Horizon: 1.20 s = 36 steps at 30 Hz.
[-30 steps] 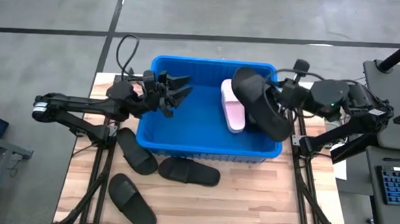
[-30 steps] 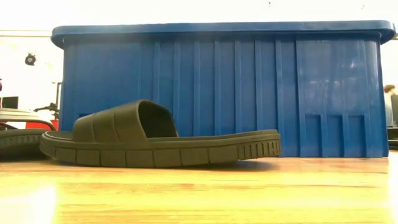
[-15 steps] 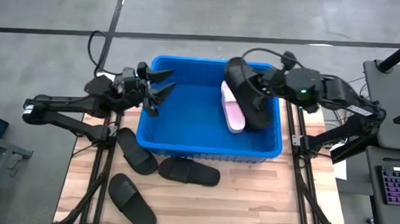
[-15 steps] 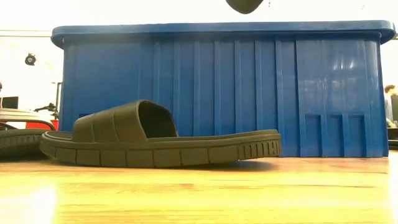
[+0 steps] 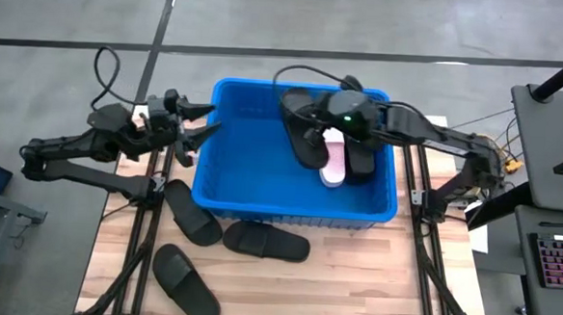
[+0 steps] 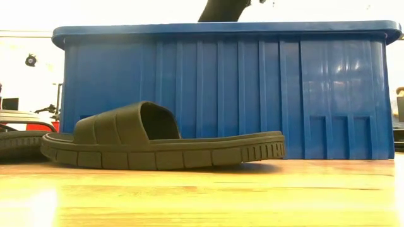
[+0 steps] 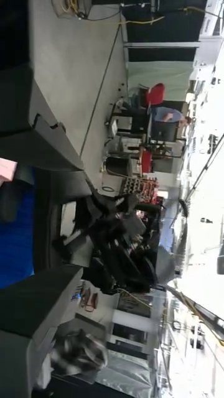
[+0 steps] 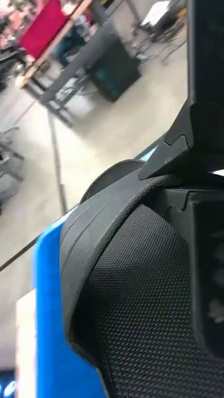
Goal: Pick and place slides into bin
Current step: Put the black slide into the blue container
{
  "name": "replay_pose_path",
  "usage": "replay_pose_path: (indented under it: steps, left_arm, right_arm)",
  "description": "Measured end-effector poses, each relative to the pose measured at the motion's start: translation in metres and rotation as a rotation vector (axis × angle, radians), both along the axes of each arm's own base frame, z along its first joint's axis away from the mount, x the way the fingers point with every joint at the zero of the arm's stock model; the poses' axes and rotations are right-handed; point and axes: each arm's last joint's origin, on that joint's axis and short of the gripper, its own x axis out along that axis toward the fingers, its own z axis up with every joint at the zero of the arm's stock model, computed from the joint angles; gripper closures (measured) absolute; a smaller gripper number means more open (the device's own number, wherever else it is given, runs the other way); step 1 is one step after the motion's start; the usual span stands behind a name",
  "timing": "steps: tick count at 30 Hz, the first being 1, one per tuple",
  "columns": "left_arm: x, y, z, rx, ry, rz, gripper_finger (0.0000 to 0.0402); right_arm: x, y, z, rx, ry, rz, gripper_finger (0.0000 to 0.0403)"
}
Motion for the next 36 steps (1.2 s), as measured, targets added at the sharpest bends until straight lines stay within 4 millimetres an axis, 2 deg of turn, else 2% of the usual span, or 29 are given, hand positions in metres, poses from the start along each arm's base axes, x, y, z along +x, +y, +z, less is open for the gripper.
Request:
replay_pose_path:
  steps: [6, 9, 19, 22, 26, 29, 36]
  left_arm:
    - [-0.026, -0.001, -0.005, 0.039, 0.074, 0.008, 0.0158]
    - [-0.04, -0.002, -0.003, 0.045, 0.055, 0.01, 0.0158]
    - [-0.075, -0.003, -0.001, 0.065, -0.03, 0.019, 0.0158]
    - [-0.072, -0.003, -0.008, 0.062, 0.03, 0.018, 0.0158]
    - [-0.075, -0.003, -0.008, 0.061, 0.023, 0.023, 0.0158]
    - [-0.076, -0.003, -0.008, 0.061, 0.021, 0.025, 0.0158]
    - [-0.068, -0.002, -0.021, 0.056, 0.065, 0.04, 0.0158]
  right_arm:
    - [0.031, -0.023, -0.039, 0.043, 0.097, -0.069, 0.0391]
    - [0.046, -0.031, -0.06, 0.065, 0.145, -0.088, 0.0391]
    - [0.075, -0.04, -0.11, 0.071, 0.296, -0.082, 0.039]
    - [0.08, -0.044, -0.12, 0.043, 0.335, -0.107, 0.039]
    - [0.084, -0.051, -0.135, 0.014, 0.409, -0.117, 0.039]
    - [0.088, -0.057, -0.149, 0.021, 0.468, -0.089, 0.039]
    - [0.094, -0.07, -0.172, 0.008, 0.551, -0.045, 0.039]
